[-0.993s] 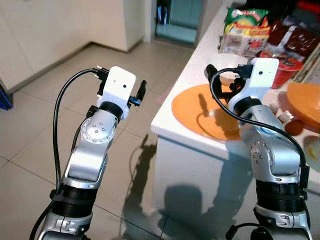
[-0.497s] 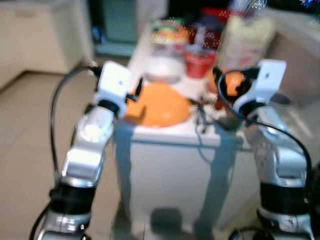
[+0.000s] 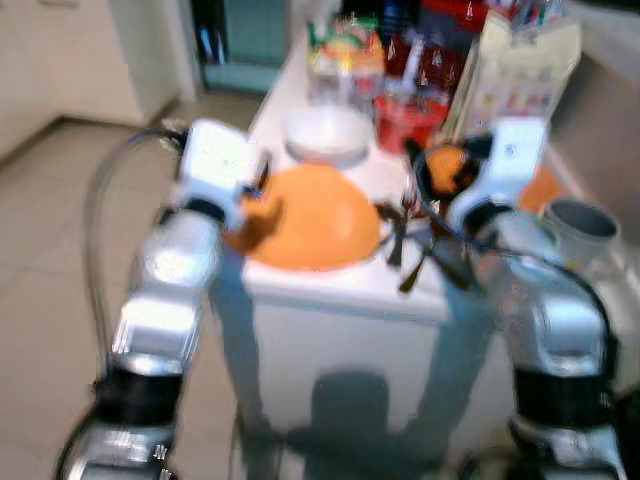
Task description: Setting the table
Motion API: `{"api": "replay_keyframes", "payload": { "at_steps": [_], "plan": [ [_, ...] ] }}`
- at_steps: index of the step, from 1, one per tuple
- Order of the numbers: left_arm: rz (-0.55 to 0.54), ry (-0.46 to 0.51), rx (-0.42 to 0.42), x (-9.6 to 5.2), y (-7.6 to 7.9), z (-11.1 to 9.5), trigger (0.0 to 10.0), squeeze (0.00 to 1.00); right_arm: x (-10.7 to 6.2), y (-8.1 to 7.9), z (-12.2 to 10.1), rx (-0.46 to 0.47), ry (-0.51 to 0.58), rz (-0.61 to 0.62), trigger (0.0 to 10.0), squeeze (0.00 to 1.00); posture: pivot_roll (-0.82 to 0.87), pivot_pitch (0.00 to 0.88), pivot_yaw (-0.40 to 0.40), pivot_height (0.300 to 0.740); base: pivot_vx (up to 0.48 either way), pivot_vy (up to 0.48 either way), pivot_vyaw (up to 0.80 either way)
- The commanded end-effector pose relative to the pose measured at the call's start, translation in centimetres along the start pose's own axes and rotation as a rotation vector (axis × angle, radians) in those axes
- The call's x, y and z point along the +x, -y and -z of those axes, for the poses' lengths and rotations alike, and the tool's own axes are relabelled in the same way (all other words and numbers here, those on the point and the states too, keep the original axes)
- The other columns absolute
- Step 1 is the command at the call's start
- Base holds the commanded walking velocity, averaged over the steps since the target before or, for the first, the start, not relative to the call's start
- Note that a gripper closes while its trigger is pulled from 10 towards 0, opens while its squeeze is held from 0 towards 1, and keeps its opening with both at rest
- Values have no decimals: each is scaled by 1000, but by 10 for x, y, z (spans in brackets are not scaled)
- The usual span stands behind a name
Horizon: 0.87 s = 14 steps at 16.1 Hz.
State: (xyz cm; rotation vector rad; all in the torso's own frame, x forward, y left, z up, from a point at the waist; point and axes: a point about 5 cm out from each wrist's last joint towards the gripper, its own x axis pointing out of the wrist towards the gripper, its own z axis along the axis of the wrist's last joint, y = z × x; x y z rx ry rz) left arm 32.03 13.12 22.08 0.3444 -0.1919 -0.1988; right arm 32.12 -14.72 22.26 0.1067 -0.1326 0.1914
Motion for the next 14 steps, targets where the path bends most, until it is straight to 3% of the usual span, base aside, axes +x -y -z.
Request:
{"api": "replay_keyframes", "payload": {
  "at_steps": [1, 10, 14],
  "plan": [
    [-36, -2, 15, -1, -8, -1, 10000, 0, 0, -6, -2, 4, 1, -28, 10000, 0, 36, 0, -50, 740, 0, 0, 0],
    [-55, -11, 29, -5, -10, 5, 10000, 0, -3, -10, 4, -5, -34, -43, 10000, 0, 31, 0, -52, 740, 0, 0, 0],
    [-54, 2, 8, -5, -13, 3, 10000, 0, -5, -10, 9, -59, -54, -49, 10000, 0, 28, 0, -49, 740, 71, 0, 0]
  ]
}}
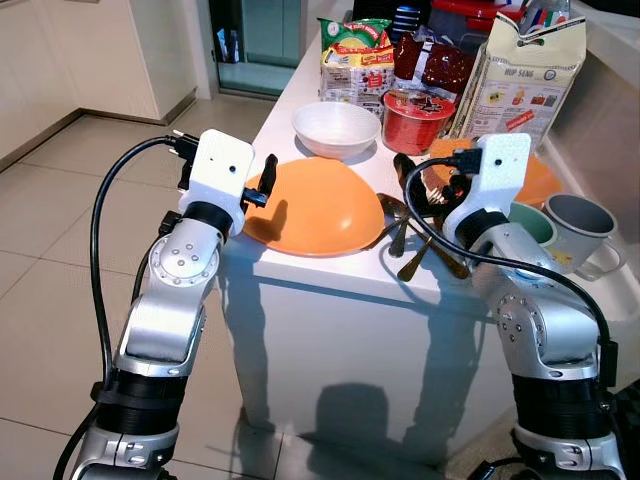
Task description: Setting the table
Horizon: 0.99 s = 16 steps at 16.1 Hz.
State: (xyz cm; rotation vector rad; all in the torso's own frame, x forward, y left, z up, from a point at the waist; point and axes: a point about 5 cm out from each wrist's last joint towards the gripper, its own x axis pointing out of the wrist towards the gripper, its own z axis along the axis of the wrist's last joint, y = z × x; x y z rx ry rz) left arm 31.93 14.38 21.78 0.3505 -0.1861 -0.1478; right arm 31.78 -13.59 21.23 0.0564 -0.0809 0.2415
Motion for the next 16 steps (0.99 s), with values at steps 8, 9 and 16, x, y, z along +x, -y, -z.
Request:
{"api": "replay_keyframes", "payload": {
  "at_steps": [8, 9, 16],
  "plan": [
    [-14, 24, -7, -1, -6, -4, 10000, 0, -1, -7, -1, -27, 2, -42, 10000, 0, 30, 0, -52, 740, 451, 0, 559],
    [-13, 27, -8, -1, -7, -4, 10000, 0, 0, -8, -3, 3, 9, -46, 10000, 0, 30, 0, -52, 740, 0, 0, 0],
    [11, 20, 0, -1, -3, -3, 10000, 0, -1, -8, -4, -3, 4, -53, 10000, 0, 29, 0, -52, 740, 0, 0, 0]
  ]
}}
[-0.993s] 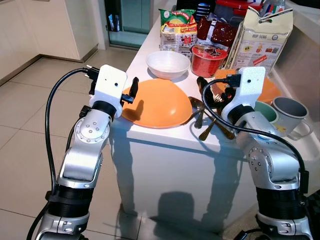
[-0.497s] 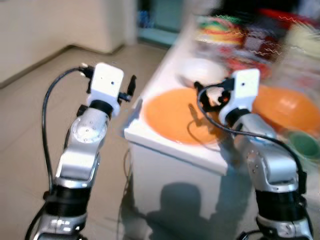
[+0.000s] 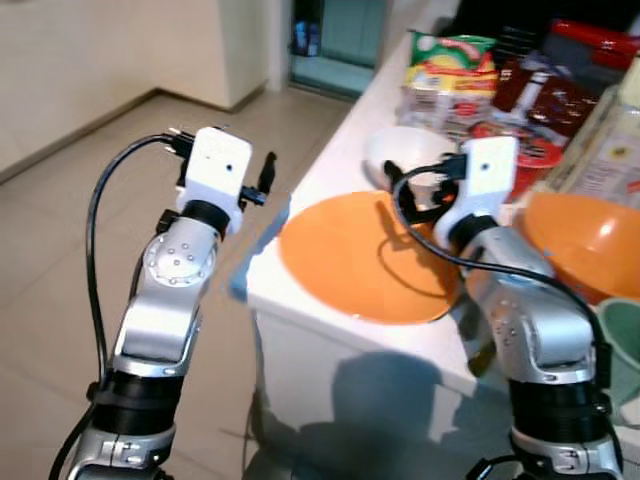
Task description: Setting the table
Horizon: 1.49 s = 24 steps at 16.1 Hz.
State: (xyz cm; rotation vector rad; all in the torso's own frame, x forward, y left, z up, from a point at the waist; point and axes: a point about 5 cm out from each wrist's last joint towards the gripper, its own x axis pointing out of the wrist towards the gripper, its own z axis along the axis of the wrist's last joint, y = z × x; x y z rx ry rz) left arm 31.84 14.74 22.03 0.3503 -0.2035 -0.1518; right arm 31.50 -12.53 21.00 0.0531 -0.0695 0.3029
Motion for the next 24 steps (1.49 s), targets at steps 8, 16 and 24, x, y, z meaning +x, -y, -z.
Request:
{"api": "replay_keyframes", "payload": {
  "at_steps": [8, 16, 24],
  "plan": [
    [67, -13, 10, -4, 5, 2, 10000, 0, 50, 34, -11, -123, -125, 3, 10000, 1000, 18, 0, -48, 740, 0, 0, 0],
    [85, -38, 16, -16, 5, 1, 10000, 0, 91, 80, -30, 95, -214, 325, 10000, 1000, 25, 0, -84, 740, 0, 0, 0],
    [319, -4, -44, -37, 24, -15, 10000, 0, 77, 97, -5, 389, -371, 492, 10000, 0, 34, 0, -108, 740, 0, 0, 0]
  ]
}}
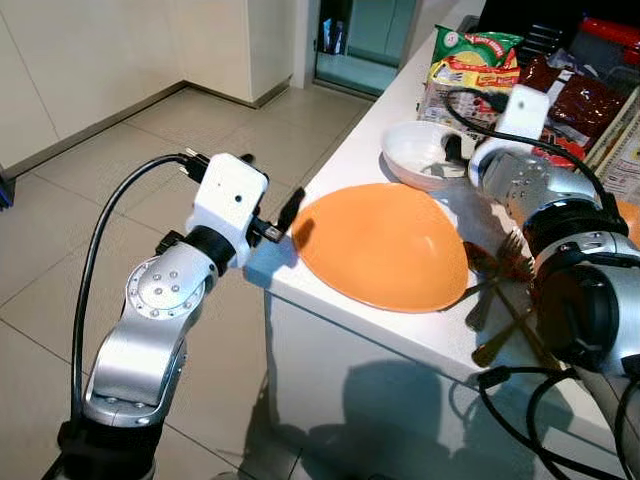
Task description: Setting the table
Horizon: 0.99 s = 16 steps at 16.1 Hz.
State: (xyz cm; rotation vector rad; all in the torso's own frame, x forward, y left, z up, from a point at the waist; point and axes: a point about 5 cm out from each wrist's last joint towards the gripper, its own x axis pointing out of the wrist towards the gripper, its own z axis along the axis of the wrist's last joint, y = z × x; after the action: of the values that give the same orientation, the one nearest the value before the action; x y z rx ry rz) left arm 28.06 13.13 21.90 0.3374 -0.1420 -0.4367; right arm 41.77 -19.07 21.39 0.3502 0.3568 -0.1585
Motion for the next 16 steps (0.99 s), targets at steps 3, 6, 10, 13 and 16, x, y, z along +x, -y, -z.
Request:
{"api": "replay_keyframes", "payload": {
  "at_steps": [3, 6, 10, 13, 16],
  "plan": [
    [77, -2, -11, -4, 10, -3, 10000, 0, 1, 5, 9, 140, -79, 5, 10000, 0, 36, 0, -109, 740, 0, 0, 0],
    [175, -6, -38, -9, 21, -4, 10000, 0, 1, 5, 18, 269, -138, -15, 10000, 0, 38, 0, -110, 740, 0, 0, 0],
    [252, 1, -69, -12, 30, -7, 10000, 0, 1, 5, 25, 398, -194, -32, 8275, 0, 38, 0, -105, 740, 0, 0, 0],
    [257, 0, -70, -12, 30, -7, 10000, 0, 1, 8, 32, 432, -219, -16, 0, 0, 36, 0, -104, 740, 0, 0, 0],
    [264, 2, -73, -12, 30, -9, 10000, 0, 1, 9, 34, 492, -238, -10, 0, 0, 33, 0, -102, 740, 0, 0, 0]
  ]
}}
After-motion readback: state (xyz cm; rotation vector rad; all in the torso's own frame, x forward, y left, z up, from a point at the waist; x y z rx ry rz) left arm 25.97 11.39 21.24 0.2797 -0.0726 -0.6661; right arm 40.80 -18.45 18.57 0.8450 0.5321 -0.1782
